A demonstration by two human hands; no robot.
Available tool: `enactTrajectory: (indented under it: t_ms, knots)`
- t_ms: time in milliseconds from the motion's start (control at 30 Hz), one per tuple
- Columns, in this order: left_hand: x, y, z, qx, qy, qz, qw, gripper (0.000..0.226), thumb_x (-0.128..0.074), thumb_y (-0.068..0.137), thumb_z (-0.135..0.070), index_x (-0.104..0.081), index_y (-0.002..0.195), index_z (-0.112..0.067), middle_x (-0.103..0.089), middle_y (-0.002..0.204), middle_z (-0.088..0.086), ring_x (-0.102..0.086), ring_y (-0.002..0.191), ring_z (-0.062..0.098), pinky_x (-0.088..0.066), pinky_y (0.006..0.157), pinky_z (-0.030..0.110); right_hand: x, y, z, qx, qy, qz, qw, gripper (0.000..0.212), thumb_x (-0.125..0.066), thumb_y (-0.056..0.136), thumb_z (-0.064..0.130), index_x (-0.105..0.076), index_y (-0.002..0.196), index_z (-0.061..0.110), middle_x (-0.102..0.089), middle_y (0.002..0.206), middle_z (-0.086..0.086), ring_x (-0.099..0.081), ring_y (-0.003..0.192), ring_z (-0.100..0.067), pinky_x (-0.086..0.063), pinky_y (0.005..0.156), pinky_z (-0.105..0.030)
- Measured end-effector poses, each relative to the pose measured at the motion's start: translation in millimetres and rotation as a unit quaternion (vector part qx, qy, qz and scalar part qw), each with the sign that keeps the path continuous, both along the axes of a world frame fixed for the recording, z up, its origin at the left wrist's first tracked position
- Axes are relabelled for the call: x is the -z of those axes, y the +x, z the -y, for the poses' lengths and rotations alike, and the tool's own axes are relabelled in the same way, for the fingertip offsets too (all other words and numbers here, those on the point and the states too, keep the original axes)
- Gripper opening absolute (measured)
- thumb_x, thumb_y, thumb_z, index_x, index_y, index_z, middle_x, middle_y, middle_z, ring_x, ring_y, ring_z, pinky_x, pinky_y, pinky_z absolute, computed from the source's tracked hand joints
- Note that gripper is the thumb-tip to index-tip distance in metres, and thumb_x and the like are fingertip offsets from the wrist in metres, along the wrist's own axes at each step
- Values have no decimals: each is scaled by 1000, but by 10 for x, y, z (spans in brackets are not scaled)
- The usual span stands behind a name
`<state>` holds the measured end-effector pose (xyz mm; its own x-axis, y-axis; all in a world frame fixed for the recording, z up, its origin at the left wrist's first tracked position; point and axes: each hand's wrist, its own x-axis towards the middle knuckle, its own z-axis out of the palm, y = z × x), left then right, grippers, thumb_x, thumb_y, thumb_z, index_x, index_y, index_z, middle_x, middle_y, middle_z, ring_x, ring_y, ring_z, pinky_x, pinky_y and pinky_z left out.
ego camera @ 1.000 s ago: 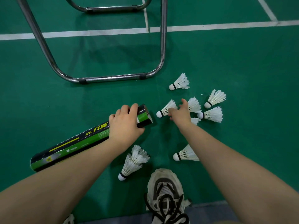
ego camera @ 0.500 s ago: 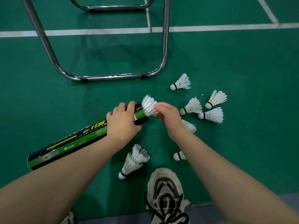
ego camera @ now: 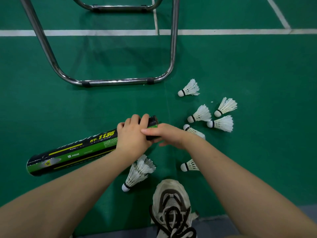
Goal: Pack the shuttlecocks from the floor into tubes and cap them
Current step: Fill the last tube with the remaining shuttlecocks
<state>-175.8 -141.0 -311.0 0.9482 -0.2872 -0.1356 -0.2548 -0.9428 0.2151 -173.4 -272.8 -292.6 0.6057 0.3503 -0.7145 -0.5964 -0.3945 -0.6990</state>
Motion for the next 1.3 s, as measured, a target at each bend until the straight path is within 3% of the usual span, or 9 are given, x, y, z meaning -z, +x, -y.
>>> enactTrajectory:
  t_ms: [167, 300, 400, 567, 700, 867, 1067, 1200, 1300]
  knots:
    - [-39, 99, 31, 5, 2, 2, 1000, 72, -68, 73, -39, -33, 132, -20, -47, 120, 7, -46, 112, 30, -33, 92, 41, 196, -159, 197, 406, -48, 132, 903, 17, -52, 92, 28, -66, 92, 18, -68, 100, -2, -61, 93, -18, -49, 84, -33]
    - [-20, 79, 39, 11, 13, 2, 1000, 71, -68, 73, -40, -34, 131, -20, -47, 118, 7, -47, 109, 29, -34, 91, 40, 529, -327, 608, 239, -447, 194, 840, 43, -56, 82, 21, -53, 124, 23, -52, 132, -2, -43, 124, -26, -34, 101, -42]
    - [-5, 59, 72, 15, 12, -4, 1000, 70, -68, 73, -40, -34, 130, -20, -47, 118, 6, -47, 109, 29, -34, 91, 40, 689, -441, 696, 166, -506, 162, 831, 68, -66, 79, 26, -34, 139, 25, -26, 150, -6, -22, 138, -32, -20, 109, -50]
    - [-29, 38, 134, 23, 12, -2, 1000, 70, -69, 73, -42, -33, 129, -20, -47, 117, 6, -47, 109, 28, -35, 91, 41, 745, -513, 871, 268, -442, 164, 840, 59, -59, 83, 13, -35, 137, 16, -37, 136, -14, -51, 107, -34, -43, 86, -40]
    - [-43, 66, 137, 20, 14, -4, 1000, 71, -69, 74, -42, -33, 130, -20, -47, 118, 6, -48, 110, 29, -35, 93, 42, 531, -423, 824, 359, -298, 254, 847, 53, -56, 81, 4, -45, 130, 19, -44, 127, -3, -49, 94, -17, -41, 79, -27]
    - [-37, 96, 79, 7, 32, -13, 999, 72, -69, 74, -42, -32, 131, -21, -48, 119, 7, -49, 110, 28, -35, 92, 42, 66, -212, 692, 313, -67, 210, 924, 58, -52, 77, -8, -48, 125, 25, -51, 106, 2, -55, 81, -13, -50, 67, -25]
    - [-47, 21, 172, 13, 29, 2, 1000, 68, -68, 73, -38, -35, 130, -20, -49, 117, 6, -50, 109, 28, -35, 88, 40, -30, -173, 279, 171, -34, 266, 948, 78, -49, 76, -8, -31, 140, 31, -34, 136, 8, -61, 93, -13, -49, 75, -25]
    - [-65, 11, 199, 12, 24, 2, 1000, 69, -68, 73, -38, -33, 130, -21, -48, 119, 6, -49, 110, 28, -34, 90, 40, 8, -228, 286, 343, -35, 260, 902, 55, -51, 80, -4, -40, 128, 20, -44, 121, 3, -56, 100, -12, -44, 72, -16]
    - [-88, 29, 209, 7, 21, 3, 1000, 68, -67, 74, -38, -34, 130, -20, -48, 119, 6, -49, 110, 28, -34, 91, 41, 43, -307, 228, 317, 26, 192, 928, 35, -52, 67, 7, -52, 102, 14, -58, 88, 1, -56, 84, -13, -41, 72, -22]
